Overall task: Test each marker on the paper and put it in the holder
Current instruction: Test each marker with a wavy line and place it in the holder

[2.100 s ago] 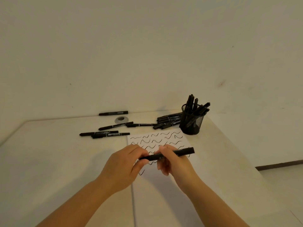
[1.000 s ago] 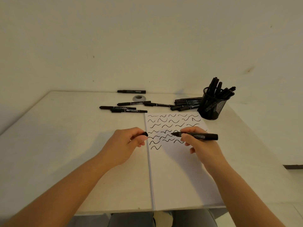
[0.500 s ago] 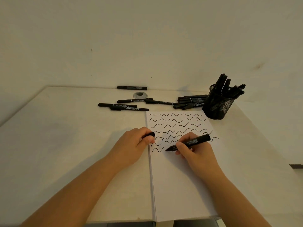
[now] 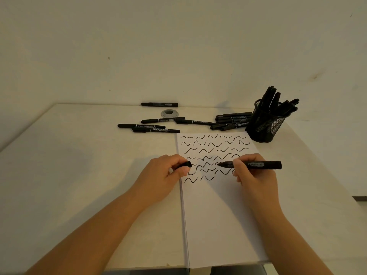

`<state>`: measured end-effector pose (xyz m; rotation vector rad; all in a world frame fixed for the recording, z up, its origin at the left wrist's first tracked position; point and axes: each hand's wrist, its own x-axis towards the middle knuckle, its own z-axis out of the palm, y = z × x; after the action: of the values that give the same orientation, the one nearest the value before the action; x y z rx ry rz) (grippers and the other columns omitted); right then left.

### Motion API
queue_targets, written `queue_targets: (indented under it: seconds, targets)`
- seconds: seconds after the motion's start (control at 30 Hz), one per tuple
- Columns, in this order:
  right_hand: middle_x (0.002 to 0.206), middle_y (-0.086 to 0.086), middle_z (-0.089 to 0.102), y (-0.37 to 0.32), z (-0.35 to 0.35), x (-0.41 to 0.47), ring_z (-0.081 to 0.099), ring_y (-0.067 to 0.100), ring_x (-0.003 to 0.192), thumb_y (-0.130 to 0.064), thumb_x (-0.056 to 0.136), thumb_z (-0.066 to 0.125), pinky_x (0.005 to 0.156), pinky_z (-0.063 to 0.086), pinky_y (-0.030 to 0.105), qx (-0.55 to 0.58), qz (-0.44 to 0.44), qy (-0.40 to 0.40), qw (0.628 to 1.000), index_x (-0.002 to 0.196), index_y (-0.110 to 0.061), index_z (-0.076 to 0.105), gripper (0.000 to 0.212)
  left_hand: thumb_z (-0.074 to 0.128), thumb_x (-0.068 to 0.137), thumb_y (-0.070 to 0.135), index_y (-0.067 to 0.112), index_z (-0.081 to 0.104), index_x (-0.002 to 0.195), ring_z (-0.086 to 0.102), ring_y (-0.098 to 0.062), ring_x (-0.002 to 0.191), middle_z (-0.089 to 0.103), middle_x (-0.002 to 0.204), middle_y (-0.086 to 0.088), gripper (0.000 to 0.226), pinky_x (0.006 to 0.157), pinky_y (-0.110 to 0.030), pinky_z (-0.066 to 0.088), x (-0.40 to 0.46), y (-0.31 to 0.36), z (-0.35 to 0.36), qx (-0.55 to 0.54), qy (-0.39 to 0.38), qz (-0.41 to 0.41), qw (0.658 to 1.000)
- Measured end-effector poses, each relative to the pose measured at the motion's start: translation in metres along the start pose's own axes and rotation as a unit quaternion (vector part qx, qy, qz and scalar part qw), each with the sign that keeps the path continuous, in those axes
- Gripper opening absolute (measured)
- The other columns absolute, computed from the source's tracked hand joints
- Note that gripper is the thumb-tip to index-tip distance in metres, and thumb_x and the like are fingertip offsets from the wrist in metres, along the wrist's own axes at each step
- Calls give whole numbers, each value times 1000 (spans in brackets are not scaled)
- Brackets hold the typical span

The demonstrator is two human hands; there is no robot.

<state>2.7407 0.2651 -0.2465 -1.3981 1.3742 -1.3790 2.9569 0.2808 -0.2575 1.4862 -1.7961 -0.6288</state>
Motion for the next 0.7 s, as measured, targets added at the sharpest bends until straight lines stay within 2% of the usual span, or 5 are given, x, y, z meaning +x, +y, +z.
queue_targets:
  seconds: [0.1,0.2,0.27,0.43,0.7]
  targets:
    - [52,-8,57,-3,1,-1,49,3,47,-12,82,64,47,40,11,45,1,-35,998,75,-22,61,13,59,85,31,35,64,92,54,8,76,61,77,20,9,64,-6,39,-2,2,2,-10,-4,14,1000]
    - [51,-5,56,-4,0,-2,47,5,45,-9,84,61,45,38,13,71,9,-77,994,71,-27,63,22,61,83,33,44,62,86,55,7,79,60,77,21,11,65,-8,40,-3,5,3,-15,-9,21,1000]
    - [50,-2,56,-4,0,-2,45,9,45,-7,87,56,43,37,16,118,18,-103,988,69,-27,64,28,64,82,32,52,57,79,54,7,78,59,76,20,21,66,-6,39,-2,7,3,-10,-7,21,1000]
    - [54,6,59,-4,-1,-2,49,14,48,-23,78,55,44,39,20,232,37,-168,958,70,-20,69,17,65,81,32,53,55,77,54,7,80,60,76,17,23,67,-6,39,-3,10,4,-13,-12,26,1000]
    - [55,8,60,-2,0,-3,49,16,48,-19,78,48,44,40,21,219,35,-204,954,70,-19,69,23,65,81,32,52,54,79,52,10,78,58,74,21,23,65,-3,37,-5,14,4,-6,-17,38,999]
